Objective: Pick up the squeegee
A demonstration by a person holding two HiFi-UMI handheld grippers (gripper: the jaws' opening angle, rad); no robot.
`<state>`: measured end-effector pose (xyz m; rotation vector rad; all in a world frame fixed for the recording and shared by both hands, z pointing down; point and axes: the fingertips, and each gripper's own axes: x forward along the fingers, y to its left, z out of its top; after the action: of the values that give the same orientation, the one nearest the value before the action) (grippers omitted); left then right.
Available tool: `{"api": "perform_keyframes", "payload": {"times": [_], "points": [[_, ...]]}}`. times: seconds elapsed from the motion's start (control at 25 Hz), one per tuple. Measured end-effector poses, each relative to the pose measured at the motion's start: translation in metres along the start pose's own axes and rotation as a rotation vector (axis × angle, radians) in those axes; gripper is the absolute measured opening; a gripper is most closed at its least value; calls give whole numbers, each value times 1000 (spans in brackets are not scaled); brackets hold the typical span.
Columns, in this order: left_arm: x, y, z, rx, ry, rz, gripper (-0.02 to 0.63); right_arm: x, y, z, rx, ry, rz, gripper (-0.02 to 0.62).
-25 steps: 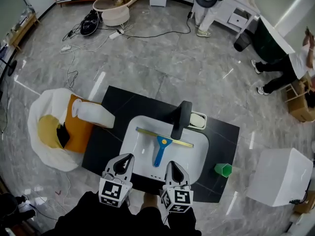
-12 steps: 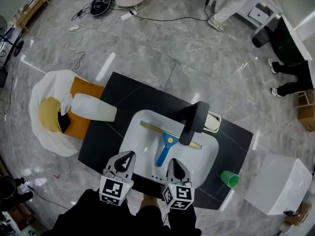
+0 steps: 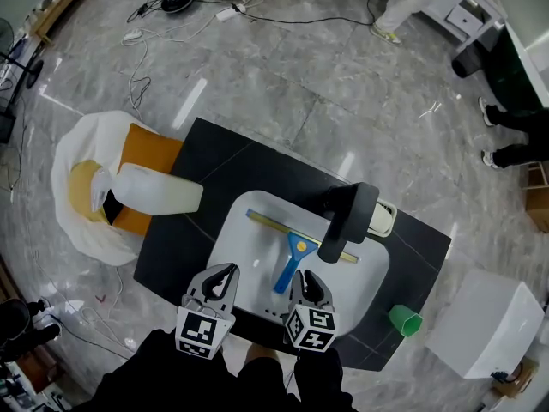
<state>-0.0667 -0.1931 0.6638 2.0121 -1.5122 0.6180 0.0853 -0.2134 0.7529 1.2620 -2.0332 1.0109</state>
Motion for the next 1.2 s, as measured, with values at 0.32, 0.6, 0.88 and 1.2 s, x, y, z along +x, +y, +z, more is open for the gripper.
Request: {"api": "perform_keyframes", "payload": {"times": [0.32,0.6,0.88,1.2], "points": [[10,9,-6,-21,16,13,26,38,-11,-22,97,125,8,215],[16,14,-11,-39,31,24,26,61,-13,-33,108,177,8,269],[19,18,-20,-61,46,35,26,80,-11,-44,115,213,11,276],[19,26,-25,-76,54,55,26,91,-12,-47,112,222,9,242]]}}
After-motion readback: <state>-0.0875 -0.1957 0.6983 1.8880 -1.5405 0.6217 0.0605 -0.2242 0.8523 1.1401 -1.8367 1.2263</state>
